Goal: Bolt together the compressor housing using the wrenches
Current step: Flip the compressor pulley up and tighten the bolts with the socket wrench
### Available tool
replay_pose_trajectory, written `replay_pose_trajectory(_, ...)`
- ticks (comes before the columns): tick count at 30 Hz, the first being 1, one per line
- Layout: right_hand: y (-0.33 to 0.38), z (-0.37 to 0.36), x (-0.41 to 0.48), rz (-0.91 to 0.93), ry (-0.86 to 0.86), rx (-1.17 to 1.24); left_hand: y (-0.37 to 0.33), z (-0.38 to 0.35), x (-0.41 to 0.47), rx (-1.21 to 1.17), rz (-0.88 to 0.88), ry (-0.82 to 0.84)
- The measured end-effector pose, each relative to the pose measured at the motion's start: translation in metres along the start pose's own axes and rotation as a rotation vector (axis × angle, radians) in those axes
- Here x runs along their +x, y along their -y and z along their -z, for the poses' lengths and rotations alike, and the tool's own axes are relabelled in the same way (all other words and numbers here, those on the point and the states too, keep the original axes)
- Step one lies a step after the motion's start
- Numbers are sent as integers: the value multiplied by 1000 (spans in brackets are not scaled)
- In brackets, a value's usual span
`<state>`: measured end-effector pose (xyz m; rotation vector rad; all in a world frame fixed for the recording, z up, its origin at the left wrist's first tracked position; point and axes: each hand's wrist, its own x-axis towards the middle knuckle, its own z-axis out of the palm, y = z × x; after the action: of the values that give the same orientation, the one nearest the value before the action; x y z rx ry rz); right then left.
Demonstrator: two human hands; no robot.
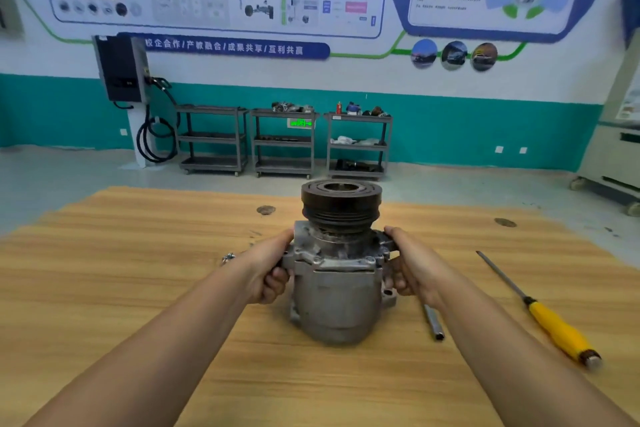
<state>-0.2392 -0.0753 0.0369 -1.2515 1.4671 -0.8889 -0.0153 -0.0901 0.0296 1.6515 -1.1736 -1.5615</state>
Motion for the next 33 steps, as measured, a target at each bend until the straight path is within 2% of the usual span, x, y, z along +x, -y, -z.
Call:
replay_pose_trajectory(7, -17, -14, 7, 154, -177, 148, 17, -7, 3, -176, -131, -71)
replay_pose_trajectory(14, -20, -21, 25, 190, -320, 180, 21, -15, 9, -340, -237, -151)
replay_pose_trajectory(20, -17, -25, 45, 206, -339, 217, 7, -11, 25, -364, -237, -145)
replay_pose_trajectory(28, -23, -29, 63, 252, -302, 390, 6, -5, 43, -318, -264, -145)
replay_pose_trajectory(31, -31, -29, 66, 372, -319, 363, 13, -2, 44, -153, -387, -316)
replay_pose_trajectory(33, -36, -27, 65, 480, -290, 426, 17, 1, 44, -57, -579, -455)
